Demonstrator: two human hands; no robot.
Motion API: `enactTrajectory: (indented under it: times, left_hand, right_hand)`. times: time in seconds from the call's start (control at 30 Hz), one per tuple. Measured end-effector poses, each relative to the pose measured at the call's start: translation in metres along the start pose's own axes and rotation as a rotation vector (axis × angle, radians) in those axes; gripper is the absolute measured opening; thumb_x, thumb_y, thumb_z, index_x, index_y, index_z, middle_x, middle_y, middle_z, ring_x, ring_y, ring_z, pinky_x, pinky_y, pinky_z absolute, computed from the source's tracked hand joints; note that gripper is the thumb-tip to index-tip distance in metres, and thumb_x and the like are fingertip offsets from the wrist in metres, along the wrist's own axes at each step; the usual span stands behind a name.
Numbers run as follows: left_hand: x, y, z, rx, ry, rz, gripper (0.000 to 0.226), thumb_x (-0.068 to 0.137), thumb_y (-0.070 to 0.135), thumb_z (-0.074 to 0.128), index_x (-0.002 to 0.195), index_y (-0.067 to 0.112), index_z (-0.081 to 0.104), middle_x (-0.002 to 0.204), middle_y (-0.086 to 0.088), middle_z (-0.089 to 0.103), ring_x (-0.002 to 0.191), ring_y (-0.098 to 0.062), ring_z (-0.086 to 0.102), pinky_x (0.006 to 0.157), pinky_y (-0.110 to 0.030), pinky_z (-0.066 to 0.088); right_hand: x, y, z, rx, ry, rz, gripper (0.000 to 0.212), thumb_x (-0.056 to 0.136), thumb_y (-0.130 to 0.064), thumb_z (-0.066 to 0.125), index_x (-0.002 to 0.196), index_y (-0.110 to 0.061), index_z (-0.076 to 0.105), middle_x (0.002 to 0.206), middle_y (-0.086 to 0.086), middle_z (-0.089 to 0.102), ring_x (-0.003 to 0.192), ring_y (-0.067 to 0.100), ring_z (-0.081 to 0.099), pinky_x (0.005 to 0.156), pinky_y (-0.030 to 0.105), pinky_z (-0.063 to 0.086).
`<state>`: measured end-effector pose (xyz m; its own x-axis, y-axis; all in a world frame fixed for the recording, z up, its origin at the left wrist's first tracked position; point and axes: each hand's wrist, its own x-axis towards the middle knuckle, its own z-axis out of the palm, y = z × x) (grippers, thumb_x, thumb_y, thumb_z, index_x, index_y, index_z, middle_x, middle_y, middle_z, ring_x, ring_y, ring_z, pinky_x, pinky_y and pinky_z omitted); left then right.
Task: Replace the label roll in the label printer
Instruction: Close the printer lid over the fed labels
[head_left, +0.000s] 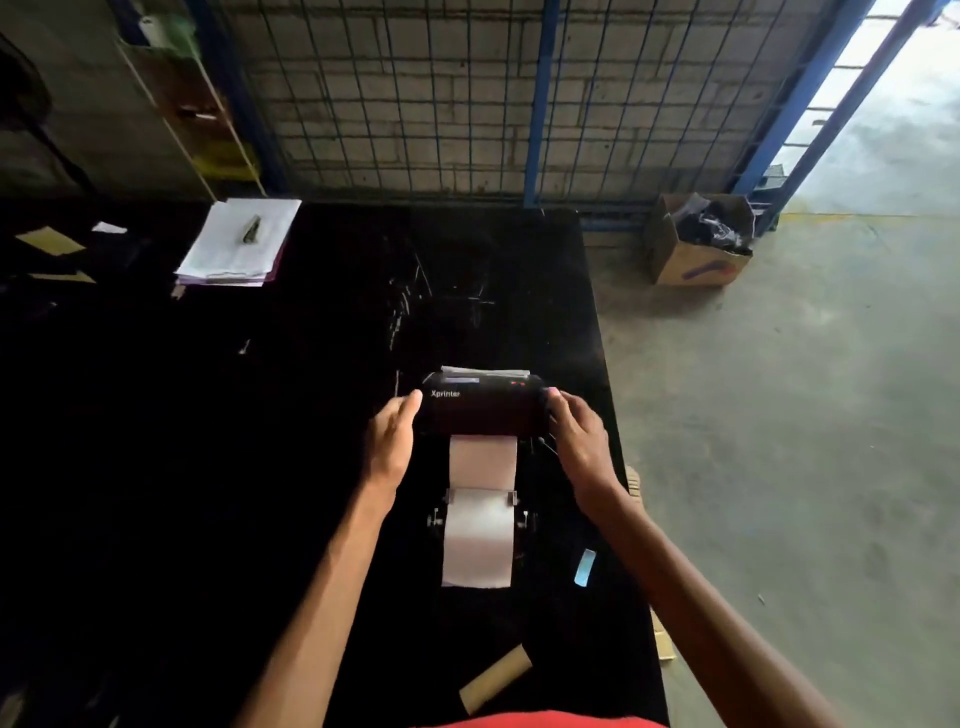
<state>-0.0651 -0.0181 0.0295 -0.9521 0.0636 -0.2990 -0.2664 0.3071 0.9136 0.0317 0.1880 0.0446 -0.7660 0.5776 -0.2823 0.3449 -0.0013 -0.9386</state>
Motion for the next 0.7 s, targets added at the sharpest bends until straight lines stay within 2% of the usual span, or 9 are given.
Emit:
enactTrajectory:
  times: [0.07,0.2,0.3,0.37,0.43,0.5,0.63,0.7]
  left_hand:
    - [-0.023,-0.017,-0.003,-0.024,0.008,-0.077,0.042,0.102,0.042,0.051,0.119,0.008,0.071,0.117,-0.009,0.073,0.112,-0.026,0.067,0.103,-0.045,0.051]
    - [-0.066,-0.063,0.0,0.023,0.025,-0.153,0.04,0.099,0.04,0.059,0.121,0.009,0.07,0.116,-0.007,0.072,0.114,-0.026,0.066,0.093,-0.033,0.051]
    - [-0.08,-0.082,0.006,0.03,0.043,-0.151,0.039,0.096,0.028,0.067,0.127,0.005,0.065,0.131,-0.018,0.067,0.123,-0.029,0.063,0.102,-0.038,0.051]
    - [-0.08,-0.091,0.008,0.051,0.067,-0.123,0.04,0.093,0.022,0.072,0.128,0.004,0.064,0.134,-0.021,0.065,0.127,-0.03,0.061,0.107,-0.039,0.049]
    - [-0.077,-0.098,0.009,0.106,0.087,-0.074,0.04,0.089,0.017,0.076,0.126,0.004,0.065,0.134,-0.021,0.065,0.128,-0.031,0.06,0.102,-0.032,0.046]
    - [-0.076,-0.108,0.009,0.16,0.089,-0.03,0.039,0.086,0.017,0.079,0.12,0.005,0.067,0.132,-0.02,0.067,0.127,-0.031,0.061,0.098,-0.029,0.044]
    - [-0.078,-0.127,0.009,0.117,0.094,0.001,0.038,0.084,0.028,0.08,0.113,0.008,0.066,0.127,-0.017,0.07,0.121,-0.029,0.065,0.092,-0.028,0.049]
    - [-0.079,-0.132,0.012,0.1,0.1,0.025,0.038,0.086,0.03,0.078,0.116,0.01,0.064,0.127,-0.014,0.071,0.12,-0.026,0.067,0.09,-0.027,0.052]
  right_hand:
    - [-0.022,0.019,-0.001,0.001,0.01,0.032,0.052,0.1,-0.047,0.055,0.14,-0.013,0.058,0.132,0.007,0.067,0.122,0.019,0.063,0.106,0.042,0.051]
    - [-0.061,0.062,0.007,-0.022,-0.008,0.131,0.053,0.101,-0.04,0.057,0.145,-0.011,0.054,0.138,0.01,0.066,0.125,0.019,0.063,0.107,0.043,0.051]
    - [-0.071,0.08,0.012,-0.104,0.024,0.119,0.047,0.1,-0.023,0.062,0.145,-0.012,0.053,0.136,0.011,0.066,0.124,0.02,0.064,0.107,0.044,0.051]
    - [-0.072,0.086,0.013,-0.107,0.04,0.092,0.048,0.098,-0.014,0.065,0.145,-0.015,0.054,0.135,0.009,0.067,0.124,0.016,0.064,0.108,0.04,0.05]
    - [-0.073,0.091,0.01,-0.139,0.047,0.044,0.05,0.097,-0.01,0.066,0.145,-0.017,0.054,0.134,0.006,0.067,0.122,0.009,0.062,0.108,0.033,0.05]
    - [-0.075,0.099,0.005,-0.172,0.021,-0.005,0.052,0.097,-0.012,0.066,0.146,-0.02,0.052,0.135,0.001,0.066,0.12,0.003,0.061,0.105,0.028,0.051]
    - [-0.079,0.109,-0.004,-0.068,-0.089,0.056,0.052,0.1,-0.02,0.063,0.15,-0.023,0.047,0.136,-0.001,0.067,0.113,-0.01,0.063,0.095,0.021,0.056]
    - [-0.076,0.112,-0.006,-0.058,-0.095,0.063,0.052,0.1,-0.021,0.062,0.15,-0.022,0.046,0.134,-0.002,0.068,0.112,-0.01,0.064,0.09,0.016,0.056]
